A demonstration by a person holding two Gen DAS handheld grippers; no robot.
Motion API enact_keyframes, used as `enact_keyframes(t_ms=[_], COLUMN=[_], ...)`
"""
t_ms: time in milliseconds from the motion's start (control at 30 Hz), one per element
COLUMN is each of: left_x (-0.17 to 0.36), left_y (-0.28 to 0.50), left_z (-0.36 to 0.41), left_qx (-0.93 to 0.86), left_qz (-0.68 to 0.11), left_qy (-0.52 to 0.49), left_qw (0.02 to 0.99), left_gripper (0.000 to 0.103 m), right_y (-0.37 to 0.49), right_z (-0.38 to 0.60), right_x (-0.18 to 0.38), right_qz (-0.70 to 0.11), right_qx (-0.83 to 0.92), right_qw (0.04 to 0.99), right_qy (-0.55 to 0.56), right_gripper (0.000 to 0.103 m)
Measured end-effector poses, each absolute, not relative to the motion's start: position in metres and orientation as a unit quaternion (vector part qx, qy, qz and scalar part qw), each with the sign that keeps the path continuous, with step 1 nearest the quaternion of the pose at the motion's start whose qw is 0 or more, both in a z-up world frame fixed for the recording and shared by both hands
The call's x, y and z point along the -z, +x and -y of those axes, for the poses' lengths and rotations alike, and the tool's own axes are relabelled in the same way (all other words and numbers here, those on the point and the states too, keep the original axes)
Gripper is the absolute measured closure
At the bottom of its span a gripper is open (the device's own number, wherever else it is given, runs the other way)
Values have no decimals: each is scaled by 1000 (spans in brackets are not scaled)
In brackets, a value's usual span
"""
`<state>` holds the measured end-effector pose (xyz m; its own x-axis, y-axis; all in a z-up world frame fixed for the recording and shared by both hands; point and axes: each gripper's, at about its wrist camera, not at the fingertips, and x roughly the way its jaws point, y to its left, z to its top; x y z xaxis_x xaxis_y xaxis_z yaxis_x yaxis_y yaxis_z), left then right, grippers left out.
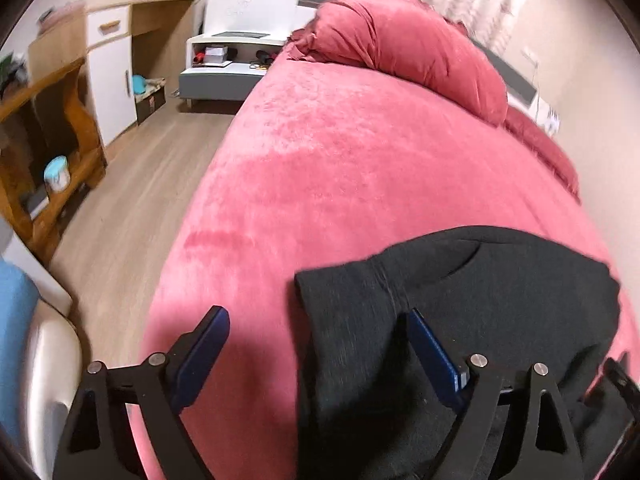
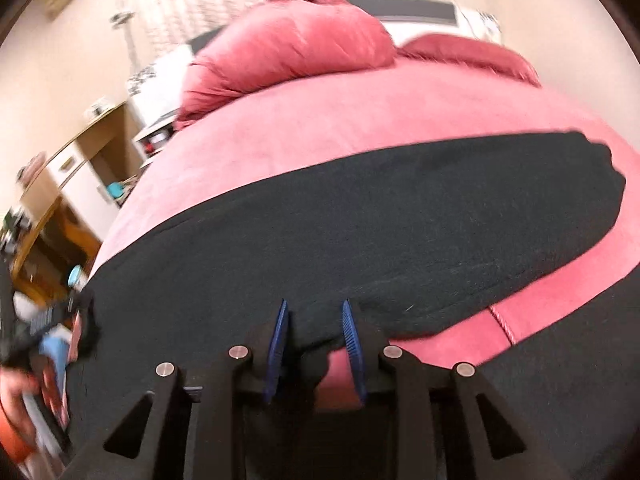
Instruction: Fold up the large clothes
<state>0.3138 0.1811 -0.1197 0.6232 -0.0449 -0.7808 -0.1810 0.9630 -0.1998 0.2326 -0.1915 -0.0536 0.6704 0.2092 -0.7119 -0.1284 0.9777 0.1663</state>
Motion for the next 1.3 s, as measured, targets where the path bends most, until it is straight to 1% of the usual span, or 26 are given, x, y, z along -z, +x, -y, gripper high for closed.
enact_keyframes(t_ms=[67,100,133,167,200,233,300,333,433,500,567,600,633,667,733,800,833,867,1000,1133,1300], left_x=[122,122,123,123,122,121,114,109,90,100,119,125,129,134,140,146,148,153,159,162,166], left_y=[324,328,332,334,338,339,341,337,334,340,340,339,336,334,333,332,332,332,333,334,337], left_z=[-177,-175,-171,-168,-163,-158,-155,-155,-171,-172,-168,-166,-164,-161,-159,-159,-159,-160,-164,-169,-171], left_qx=[-19,-11,-2,10,6,-1,-4,-7,-18,-25,-34,-41,-53,-66,-90,-117,-121,-120,-114,-108,-103], left_qz=[-447,-454,-459,-463,-465,-464,-456,-445,-408,-420,-438,-436,-431,-429,-423,-416,-414,-413,-408,-411,-417], left_qy=[-108,-99,-91,-83,-67,-47,-36,-41,-82,-76,-75,-76,-75,-71,-62,-49,-48,-49,-59,-71,-79], left_qw=[888,885,884,883,883,884,889,894,909,904,895,896,898,898,900,901,901,902,904,902,899], left_gripper=[15,20,31,40,43,53,63,66,66,66,65,58,47,43,24,12,10,10,9,8,5], right_y=[229,224,220,218,217,218,213,213,206,206,205,204,206,208,212,220,229,236,274,325,391], right_z=[185,187,186,185,182,177,171,168,169,173,179,182,183,186,194,207,219,232,280,346,430], right_x=[59,63,66,70,76,80,84,82,75,78,82,81,79,74,61,50,43,38,30,30,27], right_qz=[-395,-400,-406,-412,-416,-415,-410,-410,-402,-404,-411,-413,-416,-416,-409,-407,-409,-411,-446,-469,-480], right_qx=[-108,-111,-113,-113,-111,-107,-95,-90,-92,-86,-88,-92,-97,-103,-111,-113,-106,-95,-46,43,135], right_qw=[910,908,904,902,900,902,907,907,911,910,907,905,904,903,906,906,906,906,894,882,864], right_qy=[59,64,67,66,61,51,28,21,24,21,30,37,39,31,3,-16,-24,-28,-15,-8,76], right_gripper=[74,74,74,74,74,74,74,74,74,71,71,71,71,71,70,68,63,61,59,59,59])
